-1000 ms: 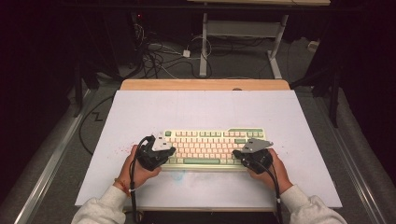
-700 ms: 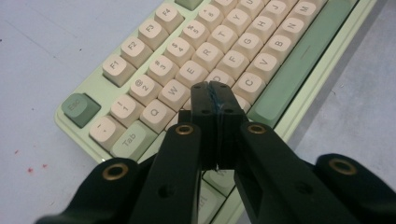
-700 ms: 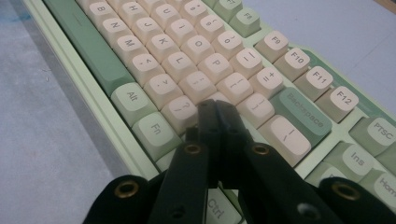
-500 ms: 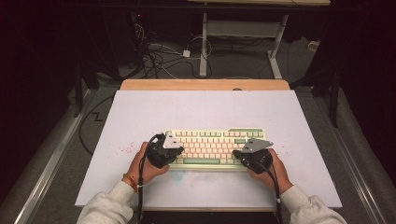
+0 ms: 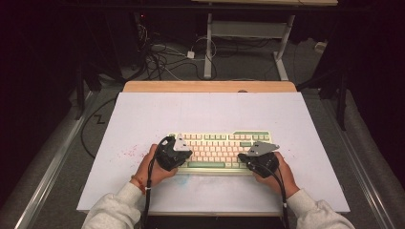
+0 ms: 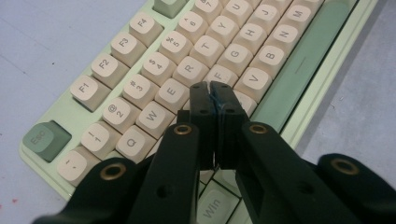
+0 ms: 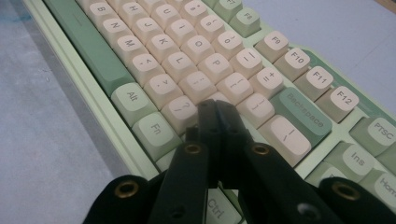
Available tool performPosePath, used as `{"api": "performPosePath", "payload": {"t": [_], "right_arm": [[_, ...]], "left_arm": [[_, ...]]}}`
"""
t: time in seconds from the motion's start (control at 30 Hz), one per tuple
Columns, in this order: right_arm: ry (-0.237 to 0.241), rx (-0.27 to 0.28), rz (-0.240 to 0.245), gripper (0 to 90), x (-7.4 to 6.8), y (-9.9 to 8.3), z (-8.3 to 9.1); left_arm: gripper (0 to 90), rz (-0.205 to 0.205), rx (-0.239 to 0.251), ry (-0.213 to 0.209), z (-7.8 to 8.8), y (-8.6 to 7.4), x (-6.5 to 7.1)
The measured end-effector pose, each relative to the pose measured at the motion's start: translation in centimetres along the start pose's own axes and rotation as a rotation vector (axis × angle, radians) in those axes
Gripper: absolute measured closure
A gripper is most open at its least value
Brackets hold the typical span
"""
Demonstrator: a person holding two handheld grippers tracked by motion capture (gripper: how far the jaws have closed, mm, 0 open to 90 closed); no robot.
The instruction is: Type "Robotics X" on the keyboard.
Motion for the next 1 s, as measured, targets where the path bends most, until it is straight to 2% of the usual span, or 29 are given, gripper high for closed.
{"api": "performPosePath", "payload": {"t": [0.5, 0.6, 1.0], "right_arm": [[0.001, -0.001, 0.001, 90.0, 0.00, 0.01, 0.00], [0.001, -0.003, 0.001, 90.0, -0.01, 0.00, 0.00], [0.001, -0.002, 0.002, 90.0, -0.01, -0.01, 0.01]], "left_arm": [[86.0, -0.007, -0.019, -0.011, -0.53, -0.51, 0.33], [87.2, -0.017, -0.014, -0.005, -0.54, -0.53, 0.43], [87.2, -0.014, -0.012, -0.014, -0.51, -0.59, 0.34]]}}
Point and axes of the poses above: each handheld gripper's, and its own axes: z roughly backward along the jaws, y roughly out of its top, x roughly to its right, the point moved 7 cm from there along -z, roughly forward along the jaws, and after that the axes turned 9 degrees about x, right-handed, at the moved point
